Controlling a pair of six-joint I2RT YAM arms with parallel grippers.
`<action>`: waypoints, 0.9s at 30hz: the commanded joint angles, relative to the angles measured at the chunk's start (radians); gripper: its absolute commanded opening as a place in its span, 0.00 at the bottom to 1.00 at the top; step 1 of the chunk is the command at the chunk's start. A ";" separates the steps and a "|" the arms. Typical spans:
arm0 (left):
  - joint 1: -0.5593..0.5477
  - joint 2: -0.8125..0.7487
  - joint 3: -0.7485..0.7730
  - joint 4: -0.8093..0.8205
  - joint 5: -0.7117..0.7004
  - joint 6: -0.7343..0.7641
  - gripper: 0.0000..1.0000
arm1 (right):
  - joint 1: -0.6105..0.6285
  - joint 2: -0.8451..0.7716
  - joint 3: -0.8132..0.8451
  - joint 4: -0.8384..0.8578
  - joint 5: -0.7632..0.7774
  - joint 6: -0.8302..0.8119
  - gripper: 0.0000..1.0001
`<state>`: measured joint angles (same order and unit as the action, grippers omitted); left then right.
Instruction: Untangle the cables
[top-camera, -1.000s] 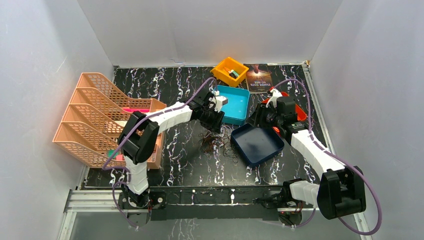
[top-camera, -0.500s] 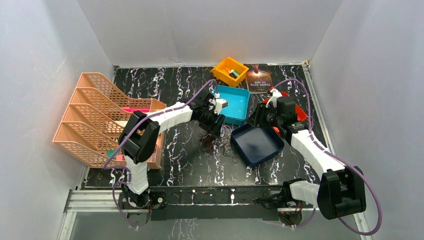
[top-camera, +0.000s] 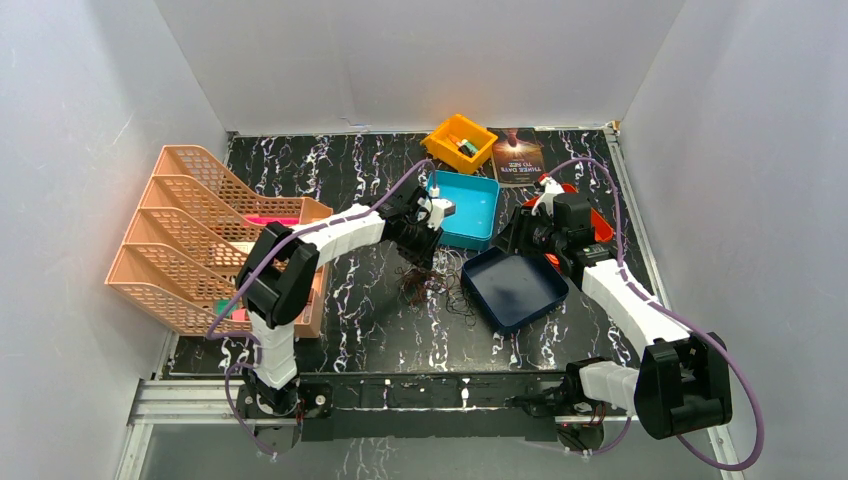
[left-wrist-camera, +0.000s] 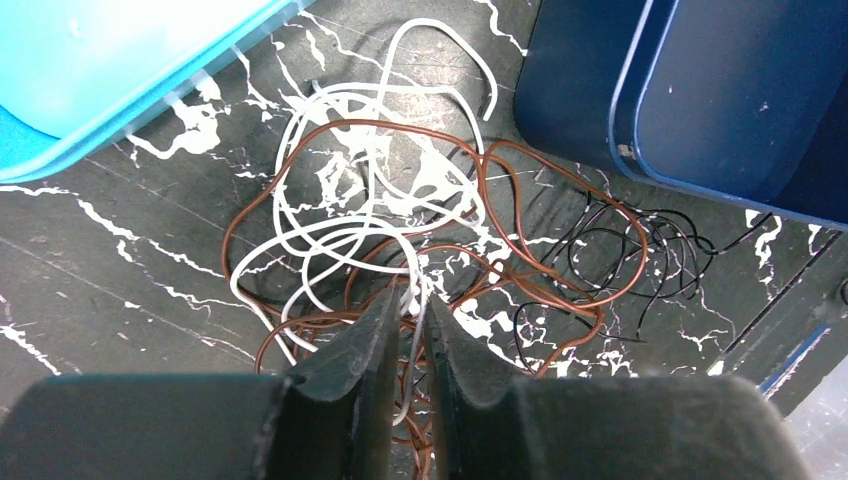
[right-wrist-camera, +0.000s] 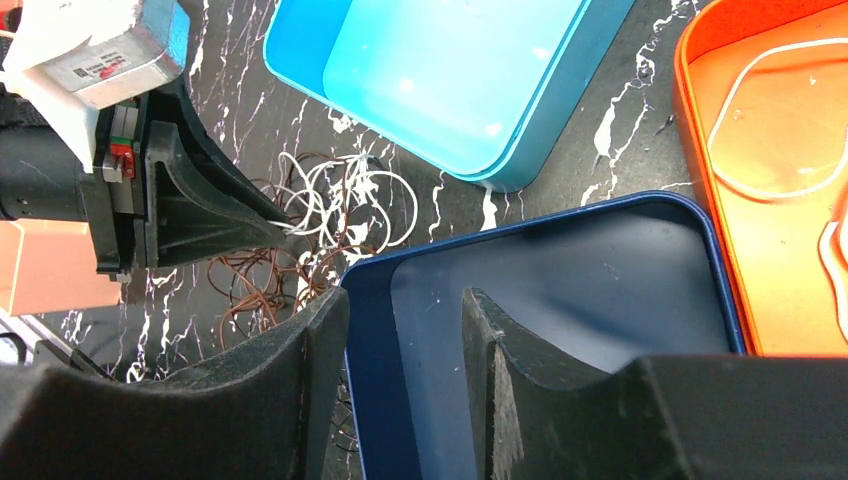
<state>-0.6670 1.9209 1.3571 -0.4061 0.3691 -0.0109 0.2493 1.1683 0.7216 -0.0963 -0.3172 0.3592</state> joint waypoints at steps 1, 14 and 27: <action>-0.002 -0.111 0.054 -0.025 -0.041 0.005 0.12 | 0.003 -0.026 -0.013 0.060 -0.026 -0.019 0.54; -0.001 -0.377 0.035 0.014 -0.080 -0.016 0.00 | 0.067 -0.103 -0.060 0.228 -0.100 -0.072 0.61; 0.001 -0.549 0.056 0.001 -0.122 -0.108 0.00 | 0.368 -0.024 -0.151 0.914 -0.080 -0.199 0.76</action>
<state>-0.6666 1.4311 1.3735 -0.3901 0.2687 -0.0830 0.5549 1.1034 0.5888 0.4698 -0.3893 0.2417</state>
